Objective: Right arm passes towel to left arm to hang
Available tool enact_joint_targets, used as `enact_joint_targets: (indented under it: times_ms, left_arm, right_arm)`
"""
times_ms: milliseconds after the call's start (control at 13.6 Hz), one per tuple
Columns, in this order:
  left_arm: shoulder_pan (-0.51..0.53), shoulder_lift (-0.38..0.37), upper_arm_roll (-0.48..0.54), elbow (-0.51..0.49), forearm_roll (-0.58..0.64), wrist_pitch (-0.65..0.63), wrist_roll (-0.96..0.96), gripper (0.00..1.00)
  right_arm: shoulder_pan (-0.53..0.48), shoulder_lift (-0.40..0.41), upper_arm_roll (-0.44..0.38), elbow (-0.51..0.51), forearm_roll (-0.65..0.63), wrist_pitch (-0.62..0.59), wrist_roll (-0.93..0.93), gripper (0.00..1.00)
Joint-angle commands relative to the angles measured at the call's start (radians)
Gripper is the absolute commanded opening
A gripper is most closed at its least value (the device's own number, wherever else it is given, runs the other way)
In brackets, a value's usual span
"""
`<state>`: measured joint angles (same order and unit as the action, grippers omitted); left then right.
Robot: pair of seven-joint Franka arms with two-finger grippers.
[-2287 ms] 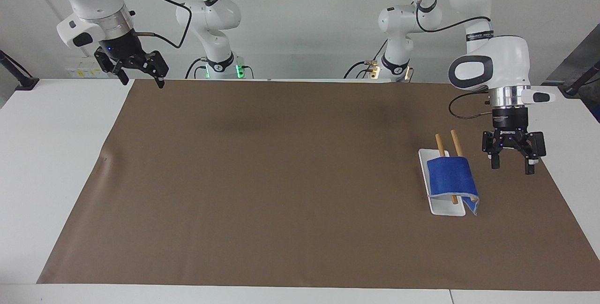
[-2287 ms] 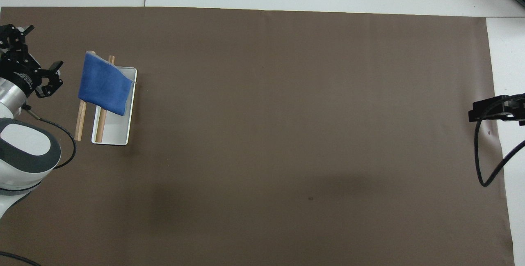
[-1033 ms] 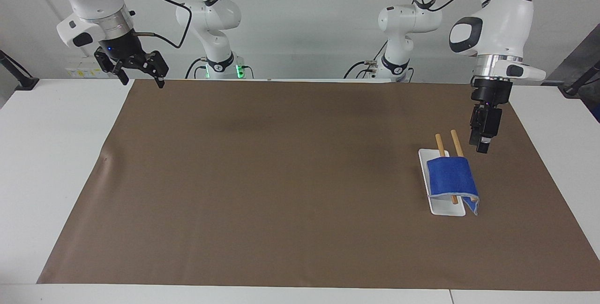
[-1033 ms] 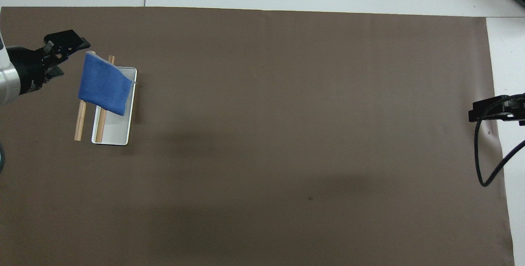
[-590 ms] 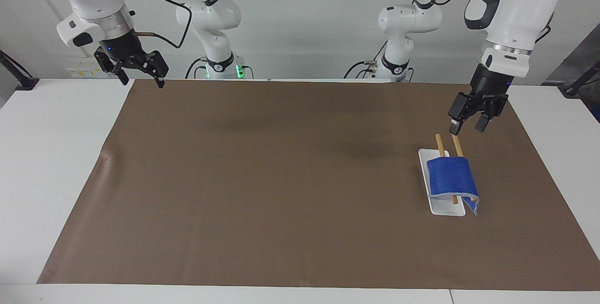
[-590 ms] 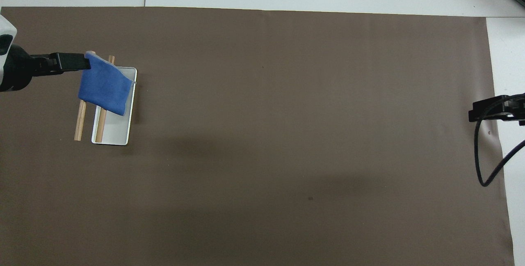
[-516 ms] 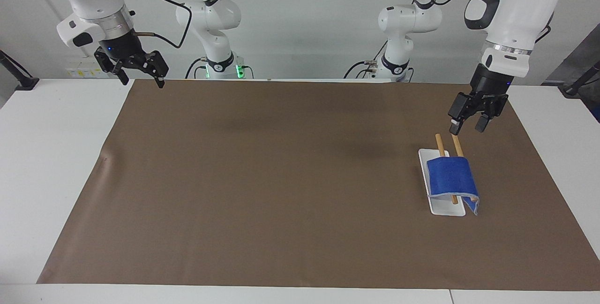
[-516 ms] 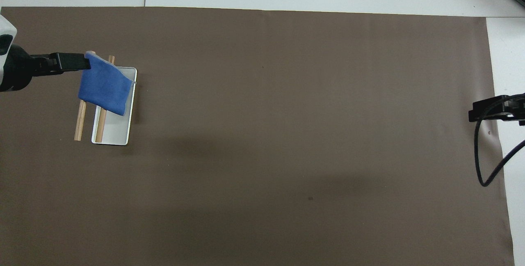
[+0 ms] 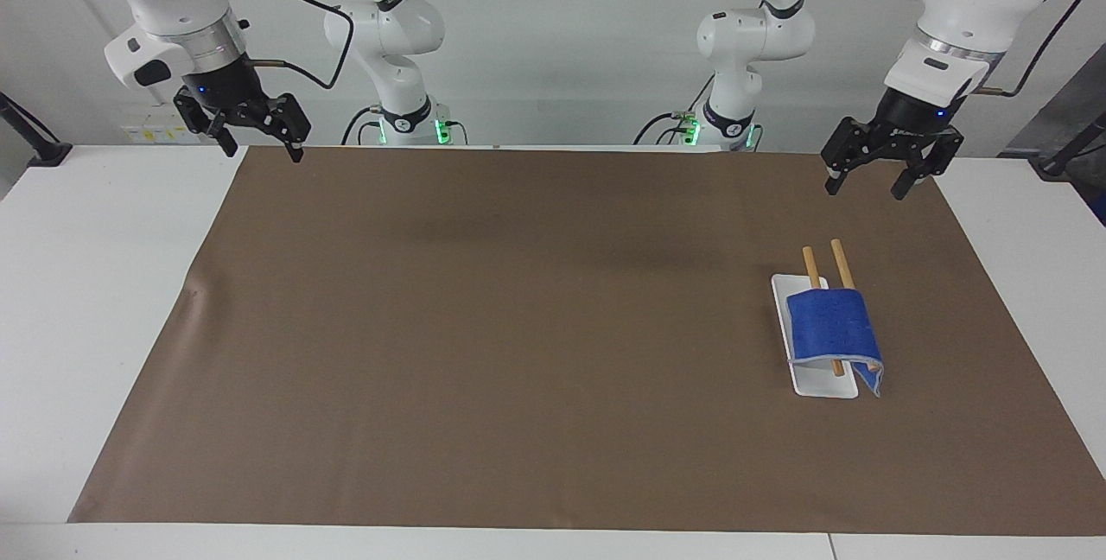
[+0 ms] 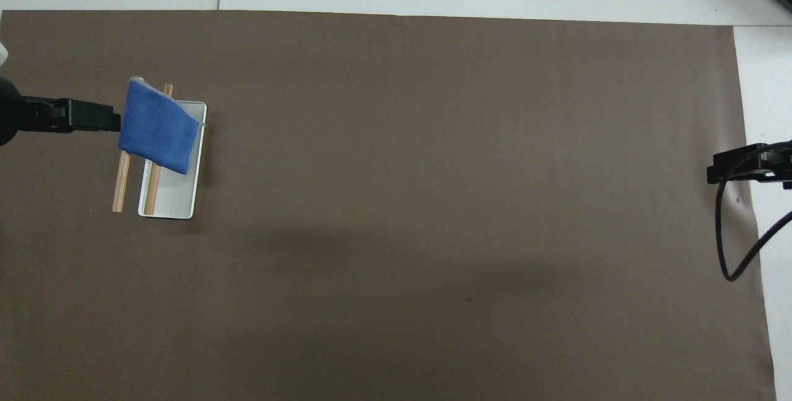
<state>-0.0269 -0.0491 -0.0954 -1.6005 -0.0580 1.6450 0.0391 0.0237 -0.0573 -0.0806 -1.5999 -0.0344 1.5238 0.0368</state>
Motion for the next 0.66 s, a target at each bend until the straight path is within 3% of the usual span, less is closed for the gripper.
enact_joint_targets:
  times_ms: [0, 369, 590]
  left_arm:
    - [-0.011, 0.031, 0.017, 0.089, 0.043, -0.121, 0.048, 1.00]
    - [-0.018, 0.043, 0.025, 0.111, 0.050, -0.163, 0.091, 1.00]
    - [-0.099, 0.038, 0.104, 0.109, 0.061, -0.169, 0.075, 1.00]
  right_arm:
    - [-0.002, -0.016, -0.002, -0.012, -0.002, -0.013, -0.017, 1.00]
    - [-0.002, -0.016, -0.002, -0.012, -0.002, -0.013, -0.017, 1.00]
    - [-0.002, -0.016, -0.002, -0.012, -0.002, -0.013, -0.017, 1.00]
